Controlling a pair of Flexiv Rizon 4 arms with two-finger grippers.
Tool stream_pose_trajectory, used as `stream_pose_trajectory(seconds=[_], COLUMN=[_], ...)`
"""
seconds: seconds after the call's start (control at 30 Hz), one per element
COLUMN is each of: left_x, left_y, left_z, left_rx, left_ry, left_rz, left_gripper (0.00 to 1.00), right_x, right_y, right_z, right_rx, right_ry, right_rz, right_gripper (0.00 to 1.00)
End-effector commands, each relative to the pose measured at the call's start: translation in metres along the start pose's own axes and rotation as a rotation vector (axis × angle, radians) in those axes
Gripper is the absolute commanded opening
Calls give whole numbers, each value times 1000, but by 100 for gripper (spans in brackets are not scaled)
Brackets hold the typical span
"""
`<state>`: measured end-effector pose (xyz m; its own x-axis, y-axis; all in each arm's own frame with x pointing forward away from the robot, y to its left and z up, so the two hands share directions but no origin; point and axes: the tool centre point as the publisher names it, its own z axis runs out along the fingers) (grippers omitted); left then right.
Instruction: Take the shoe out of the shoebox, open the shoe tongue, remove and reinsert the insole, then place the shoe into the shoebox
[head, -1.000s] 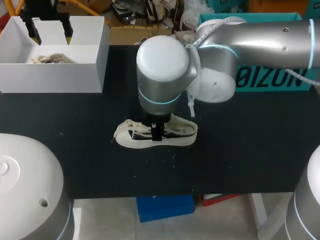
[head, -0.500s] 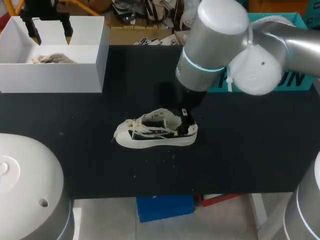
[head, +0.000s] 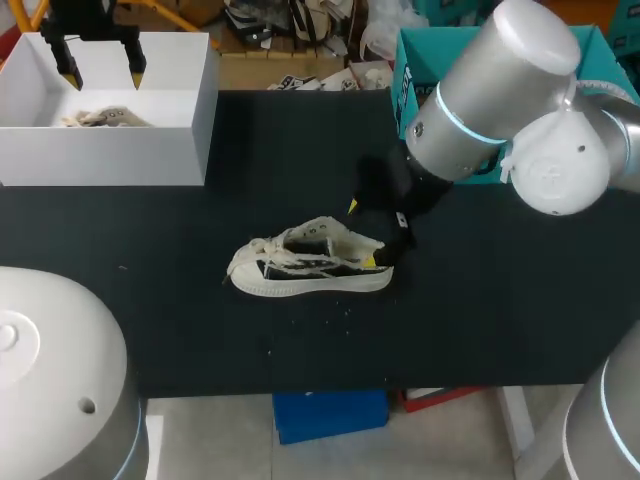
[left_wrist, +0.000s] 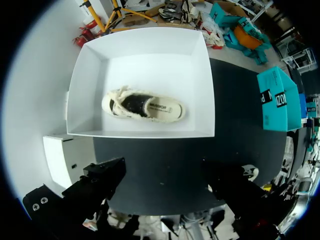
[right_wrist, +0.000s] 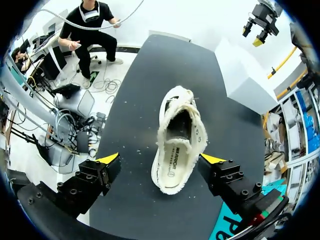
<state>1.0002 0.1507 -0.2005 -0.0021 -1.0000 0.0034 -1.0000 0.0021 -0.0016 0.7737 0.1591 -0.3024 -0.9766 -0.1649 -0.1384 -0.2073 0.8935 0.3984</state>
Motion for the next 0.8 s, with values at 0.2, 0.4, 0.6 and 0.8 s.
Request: stream_pose_trajectory(seconds=[0.2,0.4,0.6,0.8], left_x=[0,0,0,0], left_y=[0,0,0,0], left_z=[-1,-1,-1,-1], left_rx=[-2,-2,-2,-2], left_ry=[-2,-2,-2,-2], left_rz=[-1,-1,-1,-1], left_gripper=[100,100,100,100], right_x=[1,0,-7,-9], right_y=[-2,-11,-16,-30], right_z=[1,5,0,1], right_rx=[-28,-77,-80,-122], right_ry=[-2,6,2,-16], right_rz=[0,34,25,66], right_gripper=[100,100,100,100])
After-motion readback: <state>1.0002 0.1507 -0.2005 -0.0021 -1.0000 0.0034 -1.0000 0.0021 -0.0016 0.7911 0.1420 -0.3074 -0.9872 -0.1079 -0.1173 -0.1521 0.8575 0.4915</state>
